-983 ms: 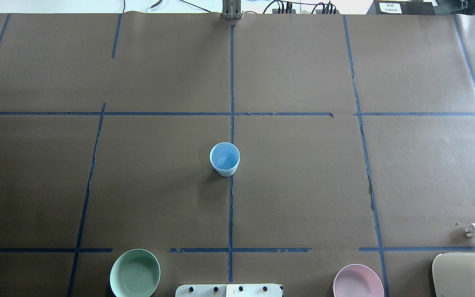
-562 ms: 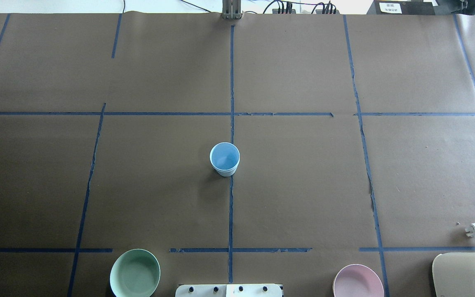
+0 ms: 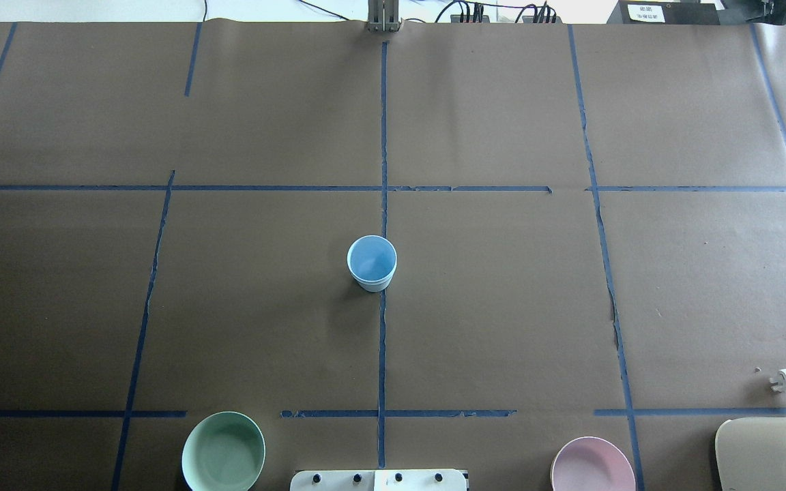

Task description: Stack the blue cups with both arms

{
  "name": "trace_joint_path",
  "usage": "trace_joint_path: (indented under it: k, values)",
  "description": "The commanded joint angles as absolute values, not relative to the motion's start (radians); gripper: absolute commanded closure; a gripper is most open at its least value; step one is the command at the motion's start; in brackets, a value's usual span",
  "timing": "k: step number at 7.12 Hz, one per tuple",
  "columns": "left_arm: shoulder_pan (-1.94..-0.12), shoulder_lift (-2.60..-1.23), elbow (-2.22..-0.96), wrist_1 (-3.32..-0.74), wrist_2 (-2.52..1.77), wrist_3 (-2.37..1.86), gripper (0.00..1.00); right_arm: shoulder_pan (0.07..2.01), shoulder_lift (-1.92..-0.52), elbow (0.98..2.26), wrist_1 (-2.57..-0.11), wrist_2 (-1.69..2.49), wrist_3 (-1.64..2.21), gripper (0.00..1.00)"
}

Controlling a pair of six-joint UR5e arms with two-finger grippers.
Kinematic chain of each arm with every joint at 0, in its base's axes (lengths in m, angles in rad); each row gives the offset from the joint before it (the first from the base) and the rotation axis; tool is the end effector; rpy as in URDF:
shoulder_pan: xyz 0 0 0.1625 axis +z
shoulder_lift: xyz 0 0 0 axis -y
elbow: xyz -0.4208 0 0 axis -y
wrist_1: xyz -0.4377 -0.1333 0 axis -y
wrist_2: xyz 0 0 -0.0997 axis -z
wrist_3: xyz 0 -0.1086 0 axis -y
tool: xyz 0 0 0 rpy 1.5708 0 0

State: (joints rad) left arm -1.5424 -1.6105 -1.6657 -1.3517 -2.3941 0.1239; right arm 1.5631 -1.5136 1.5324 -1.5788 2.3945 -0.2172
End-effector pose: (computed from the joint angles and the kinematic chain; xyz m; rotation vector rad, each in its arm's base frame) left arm -0.0382 -0.5449 0.6062 -0.0403 0.8261 0.1087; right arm 0.0493 -0.5626 0.6471 0.0965 -0.8198 -0.2165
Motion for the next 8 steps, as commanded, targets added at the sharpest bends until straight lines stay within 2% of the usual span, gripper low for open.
trace_joint_path:
  k: [1,4,8]
  values:
    - [-1.540,-1.563,-1.724,-1.356,-2.396,0.121,0.00,1.563,-1.519,1.536,-1.580,2.404,-0.216,0.00]
    - [-1.536,-1.545,-1.698,-1.374,-2.376,0.127,0.00,1.563,-1.532,1.529,-1.578,2.396,-0.218,0.00]
    - [-1.537,-1.545,-1.736,-1.370,-2.379,0.124,0.00,1.555,-1.532,1.511,-1.560,2.405,-0.221,0.00]
